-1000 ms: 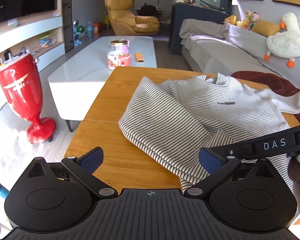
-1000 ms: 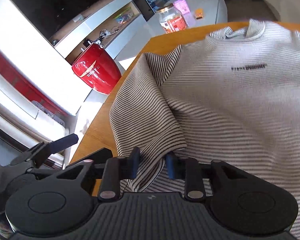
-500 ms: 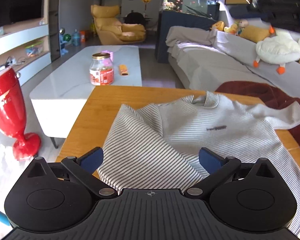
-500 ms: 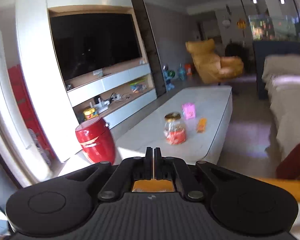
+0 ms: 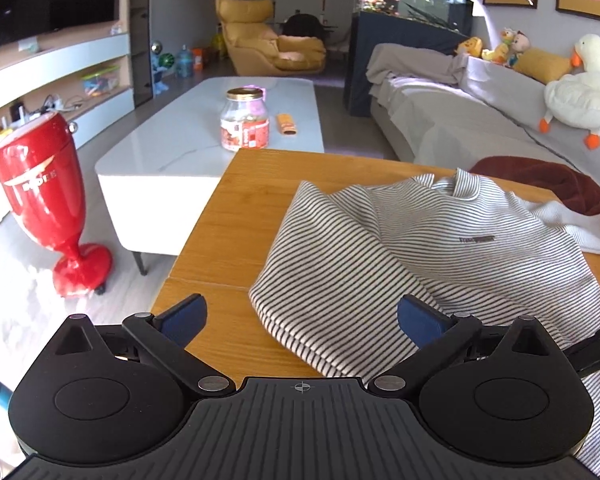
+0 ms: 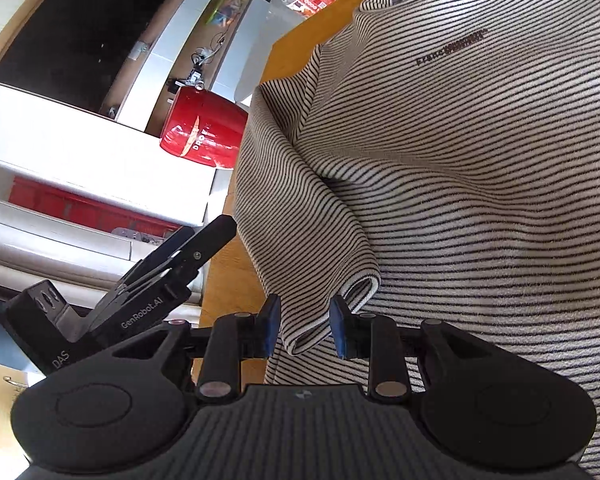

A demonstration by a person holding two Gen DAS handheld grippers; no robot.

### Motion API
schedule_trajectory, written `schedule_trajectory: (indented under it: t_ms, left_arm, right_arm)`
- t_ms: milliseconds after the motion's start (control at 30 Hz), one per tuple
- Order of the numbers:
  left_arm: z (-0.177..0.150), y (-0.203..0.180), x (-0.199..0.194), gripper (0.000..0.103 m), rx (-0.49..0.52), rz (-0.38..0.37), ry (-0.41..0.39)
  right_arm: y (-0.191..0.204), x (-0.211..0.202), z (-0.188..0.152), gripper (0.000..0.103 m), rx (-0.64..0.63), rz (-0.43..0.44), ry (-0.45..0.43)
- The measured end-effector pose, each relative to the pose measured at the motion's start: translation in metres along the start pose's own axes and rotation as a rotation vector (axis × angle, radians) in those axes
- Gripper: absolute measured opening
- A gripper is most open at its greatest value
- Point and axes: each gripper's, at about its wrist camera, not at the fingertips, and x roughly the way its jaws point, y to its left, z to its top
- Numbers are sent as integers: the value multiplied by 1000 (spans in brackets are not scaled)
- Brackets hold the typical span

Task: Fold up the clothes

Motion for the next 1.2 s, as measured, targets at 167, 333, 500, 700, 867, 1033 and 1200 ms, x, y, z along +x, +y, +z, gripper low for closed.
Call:
schedule_trajectory:
  t_ms: [167,333,500,700,867,1033,1200]
  left_arm:
    - [1,13,-11,103,-42,17,-19]
    - [4,9,-16,103,-20,-19,-41]
    - [6,-6,-12,103,39,-60,-56]
    - [-11,-38,-19,103,265,-181,-48]
    - [-37,-75,-19,98,473,-179,17]
    - [-50,-81,-8,45,527,-153,53]
    - [-42,-73,-15,27,451,-184,15]
  right_arm:
    - [33,7,6,19,-193,-65,-109]
    - [81,-28,34,0,-443,-106,-336]
    - [103,-72,60,1,-532,-105,-415]
    - [70,-74,29,20,-549,-226,-302]
    - [35,-65,-3,33,-535,-336,-309]
    - [24,-60,-26,34,-483,-285,-262]
    - [15,-49,-38,34,-396,-197,-229]
